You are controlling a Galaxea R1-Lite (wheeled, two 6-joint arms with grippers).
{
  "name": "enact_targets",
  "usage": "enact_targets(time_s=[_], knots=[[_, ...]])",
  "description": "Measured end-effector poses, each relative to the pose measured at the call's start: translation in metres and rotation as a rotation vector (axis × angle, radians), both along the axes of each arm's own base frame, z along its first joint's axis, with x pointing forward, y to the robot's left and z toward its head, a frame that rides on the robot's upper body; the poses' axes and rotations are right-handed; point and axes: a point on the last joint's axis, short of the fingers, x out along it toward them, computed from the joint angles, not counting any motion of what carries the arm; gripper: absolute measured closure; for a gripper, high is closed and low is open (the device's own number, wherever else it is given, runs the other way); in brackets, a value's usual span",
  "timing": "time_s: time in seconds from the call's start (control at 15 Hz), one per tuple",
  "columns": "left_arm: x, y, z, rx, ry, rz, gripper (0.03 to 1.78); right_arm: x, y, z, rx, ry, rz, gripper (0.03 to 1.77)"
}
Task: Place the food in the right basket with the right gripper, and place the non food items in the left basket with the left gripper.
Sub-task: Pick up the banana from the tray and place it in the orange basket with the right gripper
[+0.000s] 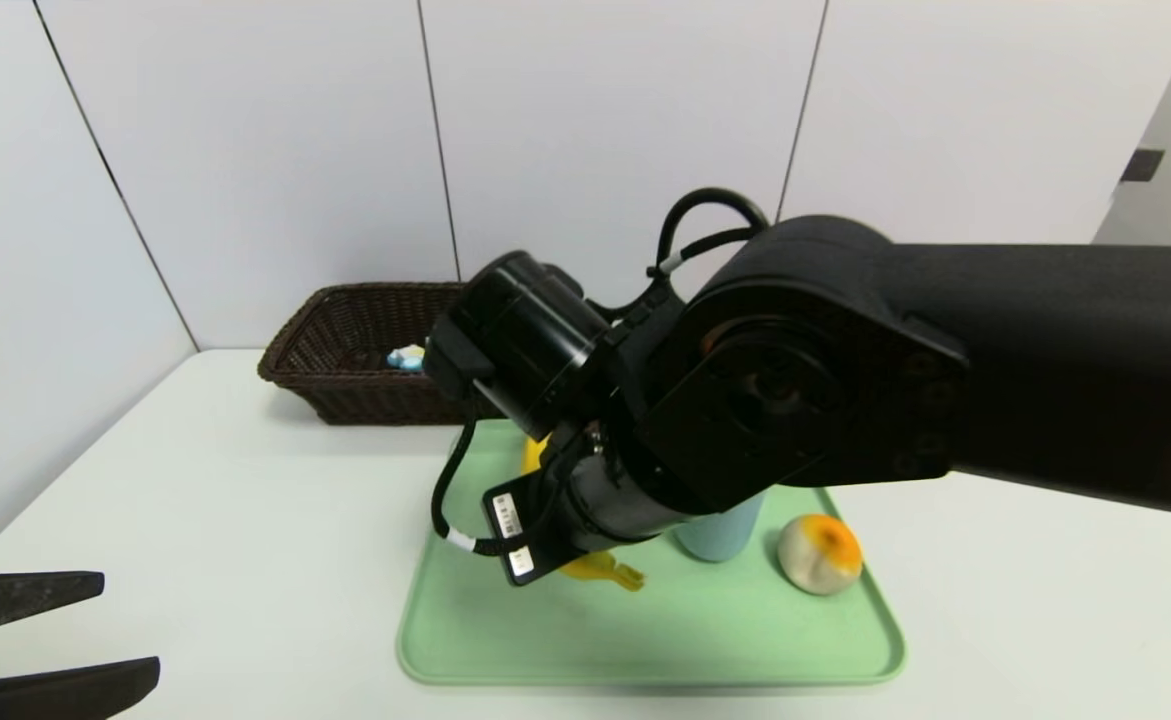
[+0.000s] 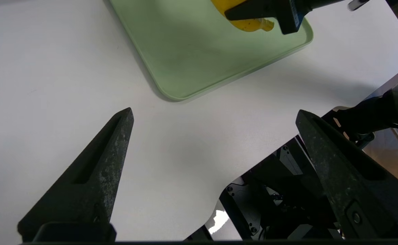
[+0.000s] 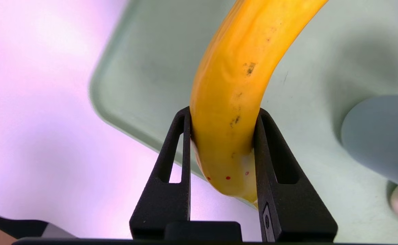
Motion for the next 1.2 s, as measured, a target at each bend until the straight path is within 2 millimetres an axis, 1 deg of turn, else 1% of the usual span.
enact_targets(time_s=[0.2, 0.4, 0.6, 0.73, 0.87, 0.93, 1.07, 1.2], knots=[[-0.001, 0.000, 0.000, -0.002, -0.008, 0.000, 0.12, -0.006, -0.015, 0.033, 0.085, -0.078, 0.014, 1.27], [-0.001, 0.000, 0.001, -0.001, -0.010, 0.001, 0.12, -0.002, -0.041, 0.061, 0.146, -0.137, -0.024, 1.27], [0.004, -0.001, 0.002, -0.002, -0.017, 0.001, 0.12, 0.013, -0.075, 0.083, 0.166, -0.205, -0.083, 1.27], [0.012, -0.003, 0.003, -0.002, -0.022, 0.001, 0.12, 0.028, -0.105, 0.094, 0.155, -0.249, -0.146, 1.27], [0.021, -0.005, 0.003, -0.003, -0.023, 0.000, 0.12, 0.041, -0.136, 0.101, 0.126, -0.282, -0.209, 1.27], [0.027, -0.006, 0.003, -0.003, -0.024, -0.001, 0.12, 0.048, -0.152, 0.101, 0.099, -0.290, -0.242, 1.27], [0.039, -0.009, 0.004, -0.003, -0.032, -0.003, 0.12, 0.058, -0.183, 0.096, 0.029, -0.289, -0.294, 1.27], [0.051, -0.012, 0.004, -0.005, -0.038, -0.006, 0.12, 0.065, -0.211, 0.090, -0.045, -0.280, -0.304, 1.27]])
